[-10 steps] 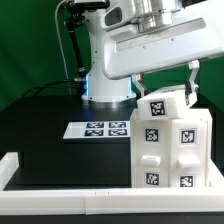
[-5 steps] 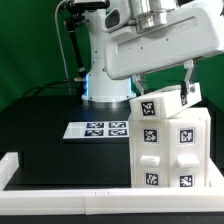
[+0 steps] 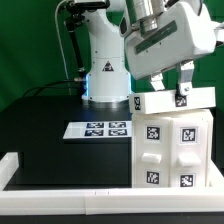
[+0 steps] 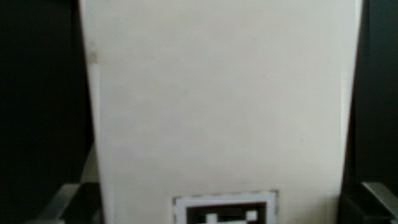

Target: Assemble cabinet

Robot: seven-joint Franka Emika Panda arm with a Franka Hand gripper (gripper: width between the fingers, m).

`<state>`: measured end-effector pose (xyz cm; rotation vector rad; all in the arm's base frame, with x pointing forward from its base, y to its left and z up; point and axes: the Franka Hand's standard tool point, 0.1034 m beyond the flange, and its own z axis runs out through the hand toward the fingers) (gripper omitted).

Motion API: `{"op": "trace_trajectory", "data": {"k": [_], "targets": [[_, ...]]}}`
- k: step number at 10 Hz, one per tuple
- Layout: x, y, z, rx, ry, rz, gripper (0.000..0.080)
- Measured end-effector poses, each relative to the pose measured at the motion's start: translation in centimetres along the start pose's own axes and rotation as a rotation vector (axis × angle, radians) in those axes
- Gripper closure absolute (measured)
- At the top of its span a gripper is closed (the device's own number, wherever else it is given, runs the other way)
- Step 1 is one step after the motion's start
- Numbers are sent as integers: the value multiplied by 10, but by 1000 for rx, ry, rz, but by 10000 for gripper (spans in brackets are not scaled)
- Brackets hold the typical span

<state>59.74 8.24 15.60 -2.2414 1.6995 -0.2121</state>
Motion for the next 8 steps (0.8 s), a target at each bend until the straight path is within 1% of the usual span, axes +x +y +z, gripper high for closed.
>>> {"op": "trace_trajectory", "data": {"k": [1, 6, 7, 8], "targets": [[0, 0, 0, 5, -7, 81, 242], [1, -1, 0, 13, -13, 360, 242], [2, -1, -1, 30, -21, 504, 242], [1, 0, -1, 28, -35, 609, 242]]}}
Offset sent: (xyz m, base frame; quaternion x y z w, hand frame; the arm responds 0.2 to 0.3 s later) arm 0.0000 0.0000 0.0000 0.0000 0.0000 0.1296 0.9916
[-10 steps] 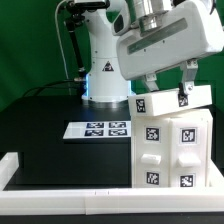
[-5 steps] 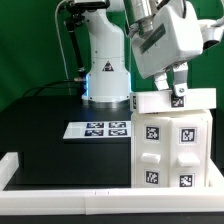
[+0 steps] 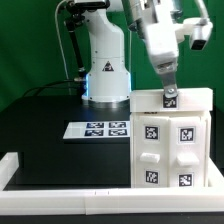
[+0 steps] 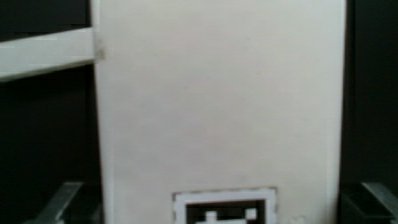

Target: Assemble cabinet

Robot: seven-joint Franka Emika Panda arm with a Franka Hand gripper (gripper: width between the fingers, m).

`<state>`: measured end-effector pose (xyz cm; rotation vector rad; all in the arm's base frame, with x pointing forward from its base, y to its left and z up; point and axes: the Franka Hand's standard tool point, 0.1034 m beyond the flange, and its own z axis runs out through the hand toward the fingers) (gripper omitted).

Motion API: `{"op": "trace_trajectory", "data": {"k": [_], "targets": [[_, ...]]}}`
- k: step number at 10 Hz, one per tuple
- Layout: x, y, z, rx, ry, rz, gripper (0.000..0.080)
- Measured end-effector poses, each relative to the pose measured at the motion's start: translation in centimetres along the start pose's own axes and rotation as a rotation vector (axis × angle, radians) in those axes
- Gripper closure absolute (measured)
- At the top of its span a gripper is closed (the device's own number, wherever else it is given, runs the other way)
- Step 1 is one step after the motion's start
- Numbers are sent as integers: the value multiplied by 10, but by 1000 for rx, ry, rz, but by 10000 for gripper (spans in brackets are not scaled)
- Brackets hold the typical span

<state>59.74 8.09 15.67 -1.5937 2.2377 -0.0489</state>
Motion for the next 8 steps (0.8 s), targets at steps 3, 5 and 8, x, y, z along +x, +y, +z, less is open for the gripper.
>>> {"op": "trace_trajectory", "data": {"k": [3, 5, 8], "targets": [[0, 2, 1, -10, -14, 250, 242], [2, 3, 1, -47, -17, 367, 242], [1, 1, 0, -46, -19, 378, 133]]}}
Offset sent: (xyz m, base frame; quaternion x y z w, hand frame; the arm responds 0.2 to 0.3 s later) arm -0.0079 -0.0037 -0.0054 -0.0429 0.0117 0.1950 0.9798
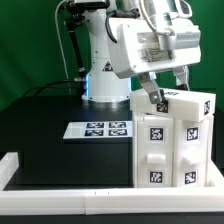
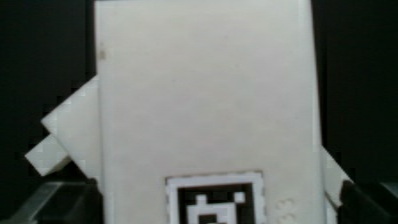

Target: Assemble cabinet

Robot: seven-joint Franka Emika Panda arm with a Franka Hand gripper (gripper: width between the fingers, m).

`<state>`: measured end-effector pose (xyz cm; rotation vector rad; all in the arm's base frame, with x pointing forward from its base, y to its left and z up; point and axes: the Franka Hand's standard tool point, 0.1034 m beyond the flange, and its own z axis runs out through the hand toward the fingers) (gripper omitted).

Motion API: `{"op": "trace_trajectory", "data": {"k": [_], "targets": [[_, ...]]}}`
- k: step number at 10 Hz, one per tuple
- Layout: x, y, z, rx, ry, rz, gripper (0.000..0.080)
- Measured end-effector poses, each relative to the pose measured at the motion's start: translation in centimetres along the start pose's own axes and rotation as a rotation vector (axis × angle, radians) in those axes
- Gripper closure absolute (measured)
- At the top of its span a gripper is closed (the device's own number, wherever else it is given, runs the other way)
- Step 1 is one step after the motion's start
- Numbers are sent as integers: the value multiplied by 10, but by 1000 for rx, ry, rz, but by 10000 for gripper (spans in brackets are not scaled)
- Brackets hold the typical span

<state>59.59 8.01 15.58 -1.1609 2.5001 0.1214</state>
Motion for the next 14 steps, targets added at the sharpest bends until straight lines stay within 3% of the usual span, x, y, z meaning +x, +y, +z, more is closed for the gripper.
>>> {"op": "trace_trajectory", "data": {"k": [1, 4, 5, 7, 8, 12, 14], "targets": [[-3, -1, -5, 4, -12, -20, 43], [-18, -2, -25, 24, -59, 0, 2], [-20, -3, -27, 35, -70, 7, 2], [-18, -2, -24, 32, -66, -34, 2], [-16, -2, -22, 7, -44, -203, 2], [-26, -5, -21, -50, -22, -807, 2], [-25, -5, -20, -49, -23, -928, 2]]}}
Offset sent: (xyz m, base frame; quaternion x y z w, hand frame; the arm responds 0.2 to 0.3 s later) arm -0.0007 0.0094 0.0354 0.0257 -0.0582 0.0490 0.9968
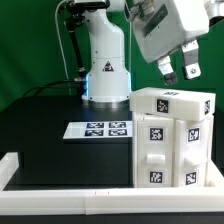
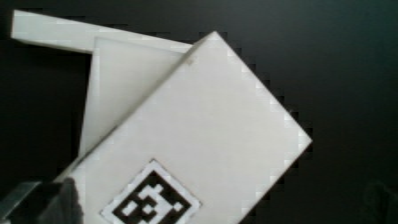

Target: Assemble cabinet

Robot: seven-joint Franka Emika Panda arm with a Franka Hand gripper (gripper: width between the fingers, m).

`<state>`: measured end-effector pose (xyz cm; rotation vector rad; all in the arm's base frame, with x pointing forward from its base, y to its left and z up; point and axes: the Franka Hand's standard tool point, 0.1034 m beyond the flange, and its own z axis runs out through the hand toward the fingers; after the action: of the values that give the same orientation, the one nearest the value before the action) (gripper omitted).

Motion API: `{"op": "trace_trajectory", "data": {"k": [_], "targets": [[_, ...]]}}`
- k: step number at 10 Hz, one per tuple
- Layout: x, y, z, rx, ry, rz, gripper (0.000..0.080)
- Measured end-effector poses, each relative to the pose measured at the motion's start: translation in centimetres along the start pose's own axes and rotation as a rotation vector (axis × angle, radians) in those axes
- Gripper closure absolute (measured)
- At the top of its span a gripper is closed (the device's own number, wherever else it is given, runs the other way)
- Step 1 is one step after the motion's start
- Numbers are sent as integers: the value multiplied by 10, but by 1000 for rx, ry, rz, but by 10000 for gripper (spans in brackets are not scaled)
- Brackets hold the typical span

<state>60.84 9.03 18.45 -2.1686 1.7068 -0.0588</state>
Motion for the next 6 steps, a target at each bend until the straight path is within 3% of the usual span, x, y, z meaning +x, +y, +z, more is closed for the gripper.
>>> {"op": "trace_trajectory", "data": {"k": [3, 4, 6], "targets": [[1, 0, 0, -3, 3, -227, 2], [2, 1, -1, -51, 14, -454, 2], [2, -1, -1, -96, 15, -794, 2]]}}
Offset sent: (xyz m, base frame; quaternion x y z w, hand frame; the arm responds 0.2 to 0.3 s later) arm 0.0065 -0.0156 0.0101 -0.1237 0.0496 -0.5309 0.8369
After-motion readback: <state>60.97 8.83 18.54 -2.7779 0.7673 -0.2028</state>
